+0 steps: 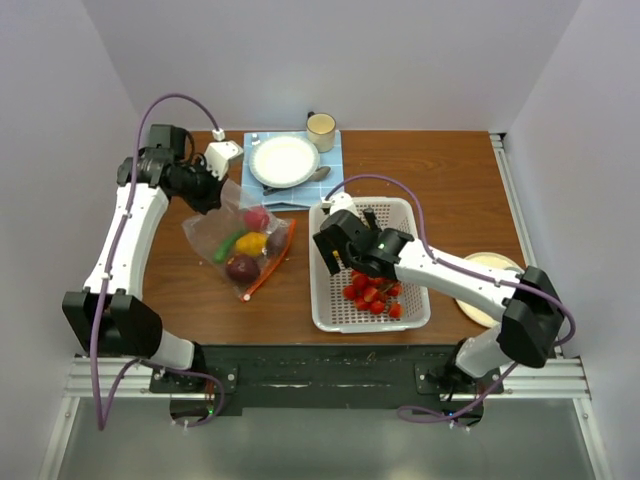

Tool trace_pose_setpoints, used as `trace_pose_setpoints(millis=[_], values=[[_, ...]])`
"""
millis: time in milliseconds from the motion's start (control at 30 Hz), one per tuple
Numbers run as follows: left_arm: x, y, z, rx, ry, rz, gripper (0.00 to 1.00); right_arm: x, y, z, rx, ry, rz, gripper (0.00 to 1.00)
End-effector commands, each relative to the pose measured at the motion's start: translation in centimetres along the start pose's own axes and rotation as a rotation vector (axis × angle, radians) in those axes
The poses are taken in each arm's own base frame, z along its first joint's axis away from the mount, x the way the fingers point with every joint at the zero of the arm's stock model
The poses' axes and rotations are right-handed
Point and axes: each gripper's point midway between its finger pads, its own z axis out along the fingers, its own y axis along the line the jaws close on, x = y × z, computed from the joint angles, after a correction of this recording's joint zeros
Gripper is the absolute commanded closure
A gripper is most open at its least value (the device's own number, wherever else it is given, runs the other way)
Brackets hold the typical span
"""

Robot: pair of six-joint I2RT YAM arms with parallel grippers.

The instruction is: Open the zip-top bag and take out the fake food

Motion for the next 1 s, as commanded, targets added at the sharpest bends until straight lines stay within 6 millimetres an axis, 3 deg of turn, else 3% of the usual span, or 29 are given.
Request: trace_pose_setpoints(millis=[0, 33, 67, 100, 200, 300, 500, 667, 833, 967], values=[[3.0, 2.5, 0.4, -0.160, 0.090, 0.026, 1.00, -5.7, 4.8, -3.7, -0.145, -0.221, 0.022, 0.01], [5.0, 2.5, 1.5, -0.161, 0.143, 0.018, 1.00, -6.0, 5.5, -4.0, -0.145, -0.236, -0.002, 0.01], [5.6, 3.4, 2.0, -0.201, 0.164, 0.030, 1.00, -5.7, 7.5, -4.0, -0.168, -0.234, -0.043, 0.01], [6.5, 3.7, 2.7, -0.207, 0.193, 0.029, 1.00, -6.6, 8.5, -4.4, -0.186, -0.258, -0.042, 0.01], [9.1, 4.6, 4.5, -0.246, 0.265, 0.034, 1.00, -6.4, 11.6, -4.1, -0.235, -0.257, -0.076, 0.01], [11.4, 5.7, 6.0, -0.293, 0.333, 0.057, 1.00, -5.5, 13.6, -2.8, -0.275, -0.249, -0.086, 0.01], [17.3, 7.2, 8.8, -0.356, 0.489, 0.110, 1.00, -3.9, 15.0, -0.1, -0.256, -0.216, -0.122, 0.02], [19.3, 8.0, 10.7, -0.356, 0.533, 0.118, 1.00, -3.1, 16.5, 2.4, -0.248, -0.199, -0.182, 0.02], [18.5, 8.6, 11.8, -0.341, 0.516, 0.106, 1.00, -4.4, 18.1, 3.7, -0.286, -0.266, -0.196, 0.02], [18.4, 9.0, 12.3, -0.332, 0.519, 0.124, 1.00, -6.3, 17.8, 6.0, -0.302, -0.304, -0.164, 0.02]])
